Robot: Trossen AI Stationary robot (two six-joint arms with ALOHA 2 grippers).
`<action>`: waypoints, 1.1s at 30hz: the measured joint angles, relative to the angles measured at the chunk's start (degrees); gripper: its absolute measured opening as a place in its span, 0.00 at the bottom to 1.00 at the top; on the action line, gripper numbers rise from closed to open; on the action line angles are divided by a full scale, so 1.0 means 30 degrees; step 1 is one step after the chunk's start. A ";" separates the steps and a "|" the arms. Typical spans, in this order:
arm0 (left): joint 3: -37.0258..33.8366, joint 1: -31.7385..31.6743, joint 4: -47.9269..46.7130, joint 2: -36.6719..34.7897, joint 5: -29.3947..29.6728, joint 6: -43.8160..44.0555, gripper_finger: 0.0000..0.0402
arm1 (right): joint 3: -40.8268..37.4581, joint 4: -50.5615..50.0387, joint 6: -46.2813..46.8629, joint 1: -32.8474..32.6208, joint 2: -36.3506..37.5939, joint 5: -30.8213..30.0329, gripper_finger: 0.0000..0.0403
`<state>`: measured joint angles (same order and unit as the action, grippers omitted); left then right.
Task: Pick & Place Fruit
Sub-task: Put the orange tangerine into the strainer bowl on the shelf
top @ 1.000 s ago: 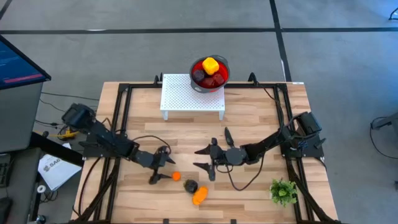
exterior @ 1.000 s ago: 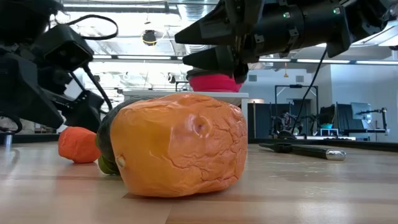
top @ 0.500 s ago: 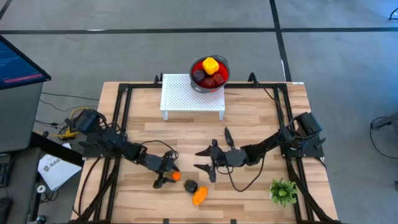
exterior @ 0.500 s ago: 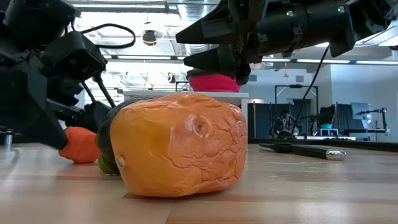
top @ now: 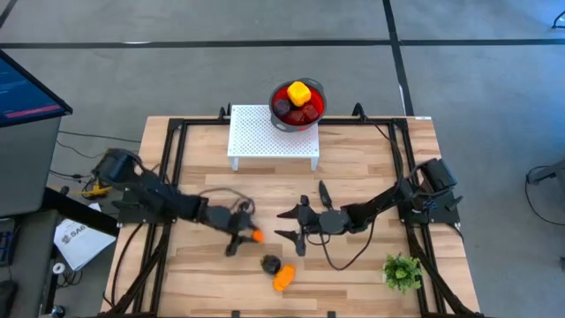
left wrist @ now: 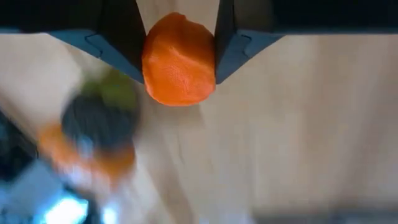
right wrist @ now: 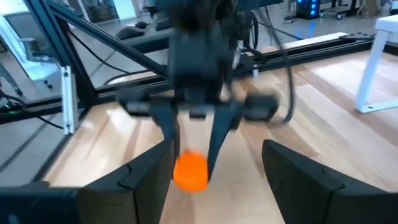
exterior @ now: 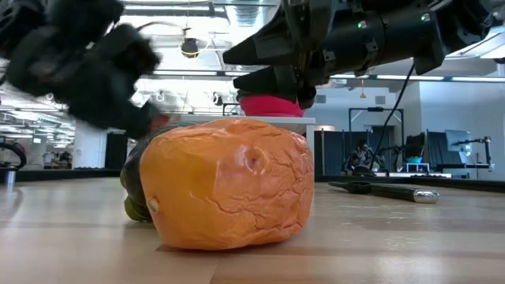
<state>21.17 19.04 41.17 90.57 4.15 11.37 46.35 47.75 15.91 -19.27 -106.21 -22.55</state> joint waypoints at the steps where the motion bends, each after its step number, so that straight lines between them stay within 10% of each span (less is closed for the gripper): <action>1: 0.0164 -0.0501 0.0049 -0.0659 -0.0005 -0.1016 0.37 | 0.0000 -0.0107 -0.0139 0.0122 0.0000 0.0001 0.59; 8: 0.3468 -0.6256 -0.2735 -0.4721 0.0505 -0.7793 0.45 | 0.0000 -0.0839 -0.1127 0.1274 0.0007 0.0006 0.59; 16: 1.1872 -1.3426 -0.6627 -0.1797 -0.2908 -0.8633 0.38 | 0.0000 -0.0917 -0.2478 0.2699 0.0007 0.0294 0.59; 21: 1.5256 -1.5265 -0.6688 0.1101 -0.2917 -0.8647 0.42 | -0.0007 -0.1308 -0.2408 0.3549 0.0015 0.1619 0.59; 28: 1.6442 -1.6877 -0.6764 0.1828 0.1950 -0.8266 0.48 | -0.0007 -0.1503 -0.2001 0.3730 0.0015 0.2654 0.59; 33: 1.6442 -1.7890 -0.8090 0.1740 0.0802 -0.6371 0.46 | -0.0007 -0.1603 -0.1928 0.3524 0.0015 0.2649 0.59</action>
<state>70.50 -34.63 16.90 95.79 6.55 -7.74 46.33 42.94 10.13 -8.70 -106.17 -14.60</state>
